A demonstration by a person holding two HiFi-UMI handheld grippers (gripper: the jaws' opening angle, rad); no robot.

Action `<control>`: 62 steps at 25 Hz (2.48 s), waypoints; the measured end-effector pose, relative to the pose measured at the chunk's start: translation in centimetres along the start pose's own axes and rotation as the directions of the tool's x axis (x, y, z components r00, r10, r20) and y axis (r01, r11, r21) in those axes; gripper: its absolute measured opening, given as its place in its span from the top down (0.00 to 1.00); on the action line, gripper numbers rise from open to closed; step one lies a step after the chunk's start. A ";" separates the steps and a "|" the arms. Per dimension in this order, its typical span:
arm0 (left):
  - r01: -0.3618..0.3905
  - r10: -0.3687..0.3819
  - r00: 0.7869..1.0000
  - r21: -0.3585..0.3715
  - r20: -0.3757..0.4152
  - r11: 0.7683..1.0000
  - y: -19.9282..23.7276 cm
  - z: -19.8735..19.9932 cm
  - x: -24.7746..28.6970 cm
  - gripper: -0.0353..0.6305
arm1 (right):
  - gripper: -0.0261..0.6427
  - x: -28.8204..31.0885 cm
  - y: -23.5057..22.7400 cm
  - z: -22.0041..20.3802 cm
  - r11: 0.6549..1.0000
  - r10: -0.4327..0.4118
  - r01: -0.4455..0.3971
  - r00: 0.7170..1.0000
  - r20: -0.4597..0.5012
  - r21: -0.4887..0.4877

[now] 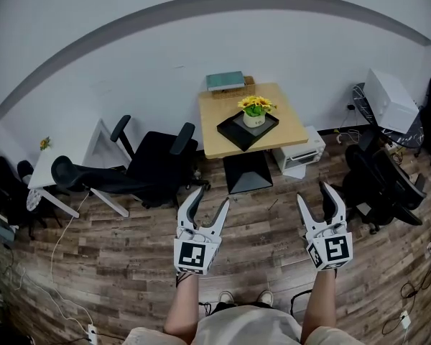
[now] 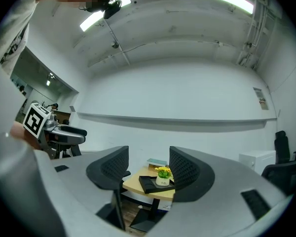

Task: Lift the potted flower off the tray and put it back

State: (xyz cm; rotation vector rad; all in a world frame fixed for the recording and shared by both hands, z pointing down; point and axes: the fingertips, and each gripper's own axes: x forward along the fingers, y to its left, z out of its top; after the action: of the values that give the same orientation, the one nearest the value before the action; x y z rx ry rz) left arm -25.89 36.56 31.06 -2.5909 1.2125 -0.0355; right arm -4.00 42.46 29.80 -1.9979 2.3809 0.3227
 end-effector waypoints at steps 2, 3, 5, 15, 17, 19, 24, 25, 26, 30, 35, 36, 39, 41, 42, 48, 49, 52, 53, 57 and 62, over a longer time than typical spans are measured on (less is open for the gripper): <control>0.007 -0.007 1.000 0.008 -0.003 1.000 -0.9 0.1 0.5 0.59 | 0.58 -0.3 -0.7 -0.3 1.000 0.006 -0.006 1.000 0.000 0.001; 0.010 -0.010 1.000 0.011 -0.007 1.000 -1.4 0.1 0.8 0.59 | 0.57 -0.5 -1.2 -0.5 1.000 0.005 -0.005 1.000 -0.002 0.004; 0.015 -0.015 1.000 0.016 -0.015 1.000 -2.5 0.0 1.4 0.59 | 0.58 -1.0 -2.3 -1.0 1.000 0.000 0.000 1.000 -0.007 0.012; 0.050 -0.049 0.997 0.005 -0.053 0.999 -8.8 -0.5 5.1 0.59 | 0.58 -3.8 -9.0 -3.5 0.999 -0.023 0.025 0.999 -0.026 0.044; 0.045 -0.045 0.998 0.002 -0.052 0.999 -9.6 -0.6 5.7 0.59 | 0.58 -4.2 -10.3 -3.6 0.998 -0.028 0.030 0.999 -0.025 0.054; 0.037 -0.038 0.998 -0.009 -0.059 0.999 -10.4 -1.0 6.1 0.59 | 0.58 -4.7 -11.6 -3.8 0.996 -0.033 0.034 0.999 -0.017 0.081; 0.035 -0.035 0.997 -0.010 -0.069 0.999 -11.6 -1.2 6.6 0.59 | 0.58 -5.5 -13.5 -4.2 0.993 -0.041 0.041 0.999 -0.003 0.111; 0.034 -0.035 0.997 -0.010 -0.072 0.999 -11.6 -1.3 6.6 0.59 | 0.58 -5.5 -13.5 -4.3 0.993 -0.040 0.040 0.999 -0.006 0.109; 0.035 -0.035 0.997 -0.010 -0.076 0.999 -11.6 -1.4 6.7 0.59 | 0.58 -5.5 -13.5 -4.4 0.993 -0.039 0.040 0.999 -0.009 0.109; 0.036 -0.037 0.996 -0.015 -0.083 0.999 -11.6 -1.9 7.1 0.59 | 0.58 -4.9 -13.5 -4.9 0.994 -0.032 0.034 0.999 -0.016 0.106; 0.035 -0.036 0.998 -0.029 -0.059 0.999 -10.5 -2.3 8.3 0.59 | 0.58 -3.2 -13.2 -5.2 0.996 -0.023 0.025 0.999 -0.026 0.085; 0.034 -0.036 0.998 -0.030 -0.057 0.999 -10.2 -2.5 8.6 0.59 | 0.58 -2.7 -13.2 -5.3 0.997 -0.022 0.024 0.999 -0.029 0.079; 0.032 -0.034 0.998 -0.038 -0.047 0.999 -8.8 -2.9 9.8 0.59 | 0.58 -0.8 -13.3 -5.3 0.998 -0.021 0.023 0.999 -0.033 0.064; 0.031 -0.032 0.999 -0.042 -0.043 0.999 -7.7 -3.2 10.8 0.59 | 0.58 0.7 -13.3 -5.3 0.998 -0.018 0.020 0.999 -0.032 0.060; 0.029 -0.031 0.999 -0.044 -0.044 0.999 -7.0 -3.4 11.3 0.59 | 0.58 1.6 -13.2 -5.3 0.998 -0.014 0.016 0.999 -0.033 0.057; 0.016 -0.020 0.999 -0.070 -0.047 0.997 -3.2 -5.0 14.3 0.59 | 0.58 7.2 -12.4 -5.8 0.999 0.010 -0.008 0.999 -0.049 0.042; 0.015 -0.019 0.999 -0.072 -0.051 0.997 -2.5 -5.3 14.7 0.59 | 0.58 8.2 -12.2 -5.8 0.999 0.015 -0.013 0.999 -0.051 0.038; 0.008 -0.011 0.999 -0.073 -0.043 0.997 -0.3 -6.2 16.0 0.59 | 0.58 11.1 -11.5 -6.2 0.999 0.031 -0.030 0.998 -0.058 0.027; 0.003 -0.006 0.999 -0.074 -0.041 0.997 0.4 -6.4 16.4 0.59 | 0.58 12.1 -11.3 -6.4 0.999 0.035 -0.033 0.997 -0.062 0.025; -0.016 0.012 0.999 -0.089 -0.047 0.996 3.5 -7.8 17.6 0.59 | 0.58 15.7 -10.0 -6.9 0.998 0.061 -0.060 0.995 -0.078 0.007; -0.019 0.013 0.998 -0.101 -0.062 0.995 6.8 -9.1 19.0 0.59 | 0.58 19.7 -8.7 -7.3 0.997 0.081 -0.082 0.993 -0.090 -0.010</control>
State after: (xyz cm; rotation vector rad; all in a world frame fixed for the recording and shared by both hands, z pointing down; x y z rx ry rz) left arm -19.94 15.85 36.20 -2.6851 1.2881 -0.0515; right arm 1.77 20.68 32.76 -1.9651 2.5256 0.2569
